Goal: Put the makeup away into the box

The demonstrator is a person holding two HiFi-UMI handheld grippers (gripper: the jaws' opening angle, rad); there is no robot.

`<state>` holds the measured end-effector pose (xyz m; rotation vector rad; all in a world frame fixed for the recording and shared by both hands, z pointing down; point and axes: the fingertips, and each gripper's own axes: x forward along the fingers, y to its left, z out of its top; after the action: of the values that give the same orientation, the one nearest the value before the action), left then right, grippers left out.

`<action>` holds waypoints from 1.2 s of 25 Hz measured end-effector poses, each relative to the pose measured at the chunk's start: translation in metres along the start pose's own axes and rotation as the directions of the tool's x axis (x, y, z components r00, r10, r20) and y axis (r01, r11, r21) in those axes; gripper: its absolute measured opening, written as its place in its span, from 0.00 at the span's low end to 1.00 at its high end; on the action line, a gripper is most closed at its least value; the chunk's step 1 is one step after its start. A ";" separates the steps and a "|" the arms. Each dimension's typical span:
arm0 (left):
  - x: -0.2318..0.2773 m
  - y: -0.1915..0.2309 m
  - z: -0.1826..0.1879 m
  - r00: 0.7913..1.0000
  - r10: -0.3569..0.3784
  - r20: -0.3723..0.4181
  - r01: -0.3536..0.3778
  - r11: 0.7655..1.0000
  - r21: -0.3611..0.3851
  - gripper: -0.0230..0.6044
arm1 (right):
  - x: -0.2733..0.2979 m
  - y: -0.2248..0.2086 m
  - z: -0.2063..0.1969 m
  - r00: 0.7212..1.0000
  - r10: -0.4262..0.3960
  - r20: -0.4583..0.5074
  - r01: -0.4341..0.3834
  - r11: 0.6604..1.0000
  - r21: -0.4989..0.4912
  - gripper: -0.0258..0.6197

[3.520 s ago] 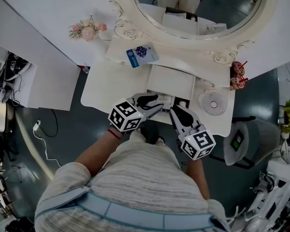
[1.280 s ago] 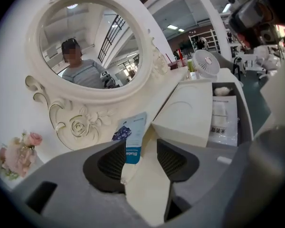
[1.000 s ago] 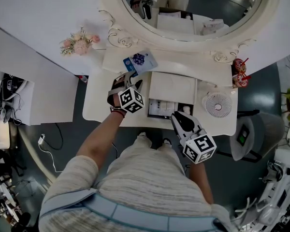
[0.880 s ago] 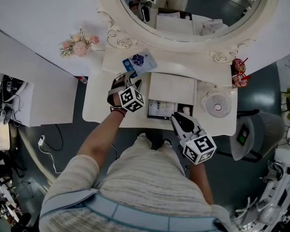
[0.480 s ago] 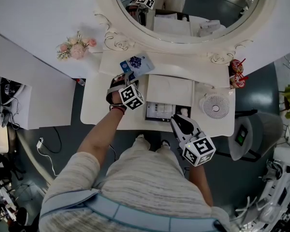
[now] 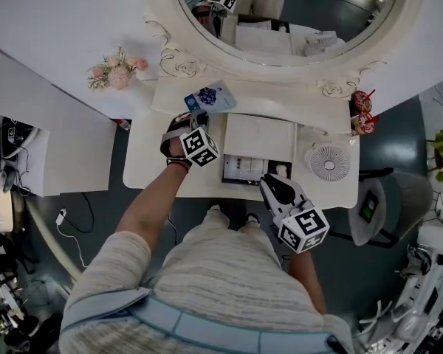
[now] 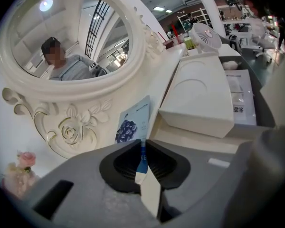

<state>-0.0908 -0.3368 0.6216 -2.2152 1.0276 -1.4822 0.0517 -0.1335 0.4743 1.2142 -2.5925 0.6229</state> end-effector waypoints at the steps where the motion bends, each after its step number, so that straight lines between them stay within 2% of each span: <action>1: -0.002 -0.001 0.000 1.000 0.002 0.000 -0.002 1.000 -0.002 0.10 | 0.000 0.001 0.000 1.000 0.003 0.000 -0.003 1.000 -0.001 0.06; 8: -0.022 0.004 0.016 0.998 0.010 0.058 -0.007 0.998 -0.056 0.08 | -0.003 0.003 0.001 1.000 0.011 0.007 -0.011 1.000 -0.005 0.06; 12: -0.040 0.006 0.029 0.994 0.023 0.104 -0.016 0.998 -0.063 0.08 | -0.006 0.004 0.001 1.000 0.012 0.010 -0.012 1.000 -0.006 0.06; 23: -0.086 -0.021 0.072 0.977 0.012 0.215 -0.006 1.000 -0.028 0.07 | -0.023 0.000 0.002 0.999 0.000 0.032 0.000 1.000 -0.009 0.06; 30: -0.127 -0.055 0.103 0.949 -0.037 0.313 0.016 0.998 0.068 0.07 | -0.041 -0.009 0.003 0.998 -0.027 0.056 0.027 1.000 -0.009 0.06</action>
<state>-0.0047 -0.2251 0.5223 -2.3276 0.8374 -1.1047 0.0846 -0.1123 0.4595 1.2788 -2.6165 0.5781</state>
